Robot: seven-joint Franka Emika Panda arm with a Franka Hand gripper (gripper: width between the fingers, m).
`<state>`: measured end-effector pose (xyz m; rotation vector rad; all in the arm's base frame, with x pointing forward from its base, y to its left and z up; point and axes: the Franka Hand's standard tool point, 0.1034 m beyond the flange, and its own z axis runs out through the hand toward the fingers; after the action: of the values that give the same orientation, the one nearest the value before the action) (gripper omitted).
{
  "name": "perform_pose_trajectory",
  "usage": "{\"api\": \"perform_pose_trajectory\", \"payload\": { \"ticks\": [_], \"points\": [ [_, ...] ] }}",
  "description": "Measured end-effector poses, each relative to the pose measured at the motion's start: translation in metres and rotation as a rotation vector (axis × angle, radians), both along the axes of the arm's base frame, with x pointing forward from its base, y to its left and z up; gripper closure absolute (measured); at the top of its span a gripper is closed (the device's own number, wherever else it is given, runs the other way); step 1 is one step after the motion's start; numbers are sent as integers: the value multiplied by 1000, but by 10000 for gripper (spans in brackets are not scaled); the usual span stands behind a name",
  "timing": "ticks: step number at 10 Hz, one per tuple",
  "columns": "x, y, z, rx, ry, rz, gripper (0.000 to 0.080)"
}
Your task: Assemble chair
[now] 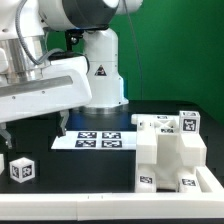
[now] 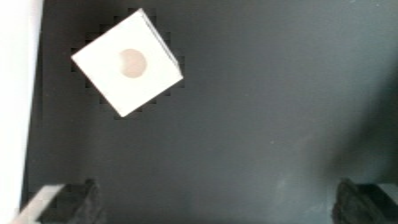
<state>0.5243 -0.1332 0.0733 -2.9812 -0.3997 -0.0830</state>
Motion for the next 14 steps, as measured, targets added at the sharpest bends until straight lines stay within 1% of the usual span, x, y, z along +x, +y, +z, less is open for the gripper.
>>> {"api": "perform_pose_trajectory", "payload": {
  "ticks": [1, 2, 3, 4, 5, 6, 7, 8, 10, 11, 12, 14],
  "points": [
    [-1, -3, -1, -2, 0, 5, 151],
    [1, -19, -5, -61, -41, 171, 151],
    [1, -26, -11, -96, -50, 263, 151],
    [2, -31, -18, -152, -81, 384, 151],
    [-15, -25, -34, -167, -64, 450, 151],
    [-19, -22, -40, -161, -39, 477, 151],
    [-18, -19, -44, -162, -37, 476, 151],
    [-22, -16, -48, -156, -28, 467, 151],
    [-24, -24, -51, -154, -22, 454, 151],
    [-27, -30, -50, -143, -14, 441, 151],
    [-27, -31, -51, -145, -12, 433, 151],
    [-27, -32, -51, -145, -11, 431, 418]
  ]
}}
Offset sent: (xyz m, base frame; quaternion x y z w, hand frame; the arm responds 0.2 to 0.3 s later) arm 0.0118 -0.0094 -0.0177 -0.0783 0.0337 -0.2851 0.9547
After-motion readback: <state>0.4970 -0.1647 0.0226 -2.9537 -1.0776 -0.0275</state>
